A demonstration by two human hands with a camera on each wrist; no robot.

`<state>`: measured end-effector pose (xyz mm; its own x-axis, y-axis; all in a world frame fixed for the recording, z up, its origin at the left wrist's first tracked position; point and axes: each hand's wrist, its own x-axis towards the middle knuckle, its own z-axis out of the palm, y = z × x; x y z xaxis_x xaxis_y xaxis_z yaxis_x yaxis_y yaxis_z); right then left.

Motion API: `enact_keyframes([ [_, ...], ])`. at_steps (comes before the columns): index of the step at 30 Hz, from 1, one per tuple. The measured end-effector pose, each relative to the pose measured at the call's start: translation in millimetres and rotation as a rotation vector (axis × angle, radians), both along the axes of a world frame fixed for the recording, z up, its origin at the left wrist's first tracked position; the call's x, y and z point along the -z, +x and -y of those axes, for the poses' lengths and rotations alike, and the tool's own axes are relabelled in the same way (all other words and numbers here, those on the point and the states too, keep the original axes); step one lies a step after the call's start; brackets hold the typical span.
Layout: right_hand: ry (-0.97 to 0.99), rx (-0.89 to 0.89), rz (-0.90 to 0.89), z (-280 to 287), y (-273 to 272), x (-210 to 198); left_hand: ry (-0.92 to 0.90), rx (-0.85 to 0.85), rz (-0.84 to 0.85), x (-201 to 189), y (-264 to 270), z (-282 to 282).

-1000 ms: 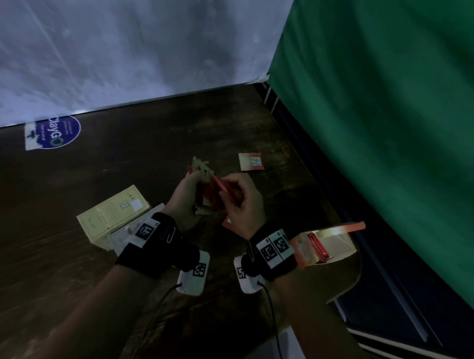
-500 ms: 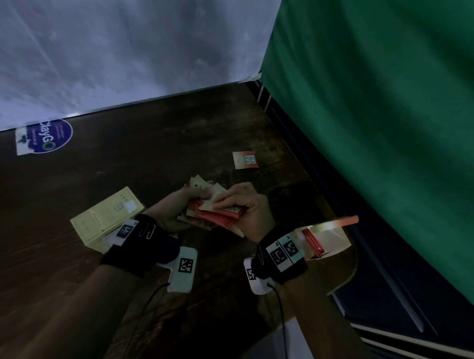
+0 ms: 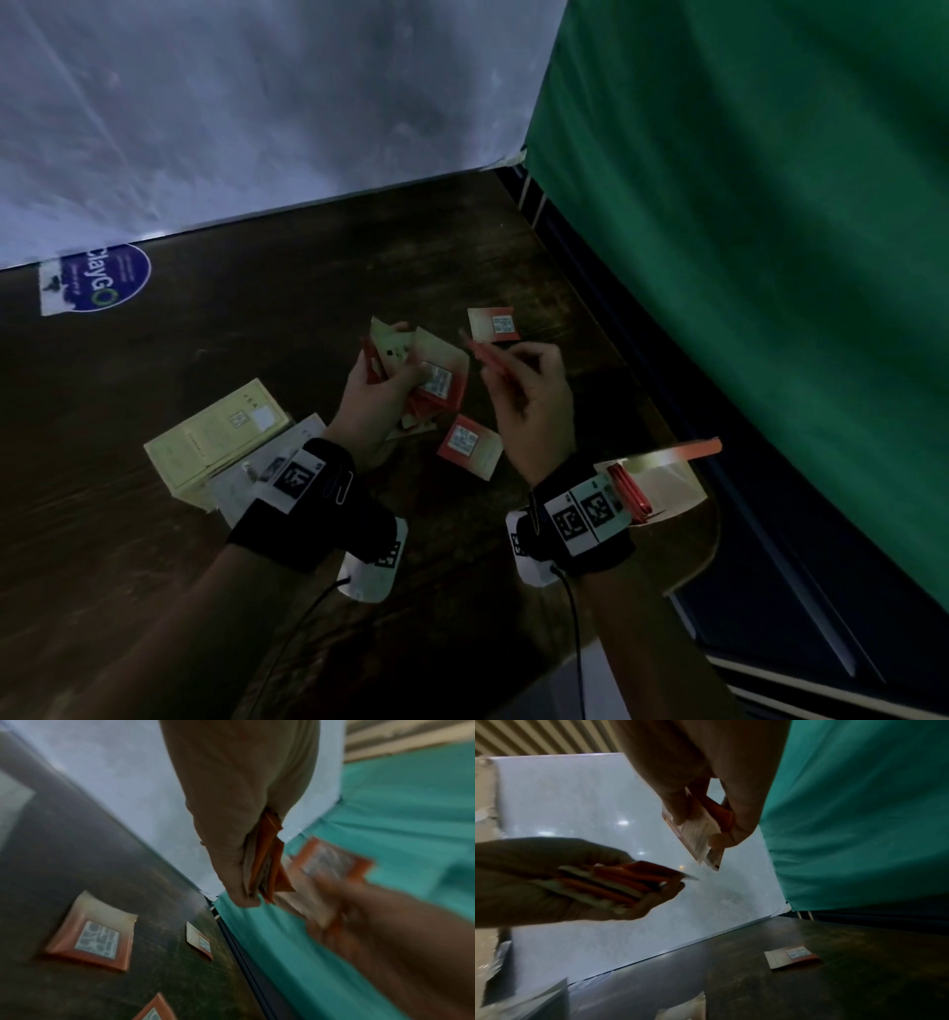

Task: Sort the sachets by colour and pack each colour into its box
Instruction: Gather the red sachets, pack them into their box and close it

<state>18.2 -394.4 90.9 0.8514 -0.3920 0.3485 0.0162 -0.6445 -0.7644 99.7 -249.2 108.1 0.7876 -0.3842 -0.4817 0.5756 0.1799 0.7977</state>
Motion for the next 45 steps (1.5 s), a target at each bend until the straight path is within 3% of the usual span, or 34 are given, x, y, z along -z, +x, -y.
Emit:
enact_keyframes([
  [5, -0.080, -0.260, -0.299, -16.8, -1.7, -6.5, -0.142, 0.097, 0.016, -8.9, -6.5, 3.0],
  [9, 0.065, -0.316, -0.402, -7.6, 1.8, -11.9, -0.190, 0.119, -0.117, -7.5, -7.5, -0.8],
  [17, 0.330, -0.444, -0.384, -7.8, 1.0, -6.2, -0.247, 0.287, -0.297, -16.8, -11.4, -1.7],
  [22, 0.305, -0.521, -0.402, -8.6, 5.7, -7.4, -0.134, 0.313, -0.200, -14.3, -10.7, 1.2],
  [29, 0.186, -0.493, -0.357, -5.1, 7.1, -12.0, -0.220, 0.493, -0.116, -6.6, -14.2, -6.2],
  [33, 0.202, -0.468, -0.440, -1.1, 3.5, -16.3, -0.201, 0.330, -0.160, -5.8, -8.2, -2.9],
  [38, 0.132, -0.319, -0.290, -3.7, 0.5, -15.7, -0.191, 0.129, -0.100, -1.2, -6.2, -0.2],
  [42, 0.312, -0.230, -0.312, -7.9, 0.1, -11.9, -0.150, 0.078, -0.008, 2.4, -1.5, -4.8],
  [45, 0.477, -0.168, -0.333, -9.6, 3.2, -9.8, -0.150, 0.067, -0.053, 2.4, -1.0, -4.7],
])
